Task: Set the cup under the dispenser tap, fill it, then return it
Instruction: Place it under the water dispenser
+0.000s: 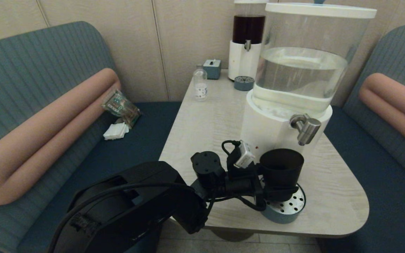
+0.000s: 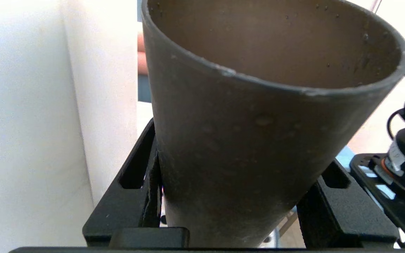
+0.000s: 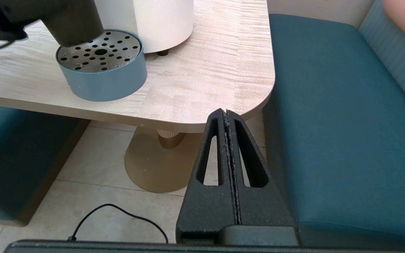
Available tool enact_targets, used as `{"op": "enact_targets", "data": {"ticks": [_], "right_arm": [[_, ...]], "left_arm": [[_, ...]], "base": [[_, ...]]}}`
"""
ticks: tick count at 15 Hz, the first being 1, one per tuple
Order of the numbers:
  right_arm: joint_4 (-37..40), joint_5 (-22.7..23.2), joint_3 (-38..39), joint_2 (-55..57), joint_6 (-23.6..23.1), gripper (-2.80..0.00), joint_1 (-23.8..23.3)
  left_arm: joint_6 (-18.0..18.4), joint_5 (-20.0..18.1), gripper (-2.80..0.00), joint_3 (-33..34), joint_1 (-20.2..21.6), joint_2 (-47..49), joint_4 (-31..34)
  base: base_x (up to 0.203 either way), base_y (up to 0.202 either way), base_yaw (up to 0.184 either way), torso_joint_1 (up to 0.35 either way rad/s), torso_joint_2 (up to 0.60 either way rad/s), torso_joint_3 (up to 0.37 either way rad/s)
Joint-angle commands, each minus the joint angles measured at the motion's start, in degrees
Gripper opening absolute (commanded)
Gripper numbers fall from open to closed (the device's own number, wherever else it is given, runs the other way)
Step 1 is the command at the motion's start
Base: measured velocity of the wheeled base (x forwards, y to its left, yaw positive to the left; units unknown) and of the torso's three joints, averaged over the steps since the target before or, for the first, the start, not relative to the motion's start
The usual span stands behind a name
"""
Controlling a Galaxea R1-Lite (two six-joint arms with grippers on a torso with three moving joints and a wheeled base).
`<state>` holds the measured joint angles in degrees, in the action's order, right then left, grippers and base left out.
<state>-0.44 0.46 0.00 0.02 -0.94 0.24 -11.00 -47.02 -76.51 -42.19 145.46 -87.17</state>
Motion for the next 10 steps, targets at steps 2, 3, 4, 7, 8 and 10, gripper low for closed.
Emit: {"op": "enact_targets", "data": {"ticks": [2,3,4,7,8,10], "right_arm": [[0.0,0.1,0.0,-0.1,0.0,-2.80,0.0],[0.0,0.1,0.0,-0.1,0.0,-2.80,0.0],[-0.1,0.1,0.0,-0.1,0.0,-2.80,0.0],[0.0,0.0,0.0,-0.1,0.0,-2.80,0.0],[0.0,0.1,0.0,-0.1,0.0,-2.80,0.0],[0.0,0.0,0.0,-0.1,0.0,-2.80,0.0]], "left_arm": [[-0.1,-0.3,-2.80,-1.9,0.0,2.1,-0.5],[-0.1,-0.4,-2.80,-2.8,0.1,2.8,-0.5],[-0.1,-0.4,-2.80,-3.5,0.1,3.4,-0.5],[-0.2,-0.3,-2.80,-5.1,0.1,4.8,-0.5],[-0.3,-0.3,-2.80,-5.8,0.1,5.2,-0.5],[-0.3,-0.3,-2.80,-6.1,0.1,5.6,-0.5]], "base": [[0.000,0.000,0.000,0.000,0.00,0.000],[0.000,0.000,0.000,0.000,0.00,0.000],[0.000,0.000,0.000,0.000,0.00,0.000],[0.000,0.000,0.000,0.000,0.00,0.000],[0.000,0.000,0.000,0.000,0.00,0.000],[0.000,0.000,0.000,0.000,0.00,0.000]]}}
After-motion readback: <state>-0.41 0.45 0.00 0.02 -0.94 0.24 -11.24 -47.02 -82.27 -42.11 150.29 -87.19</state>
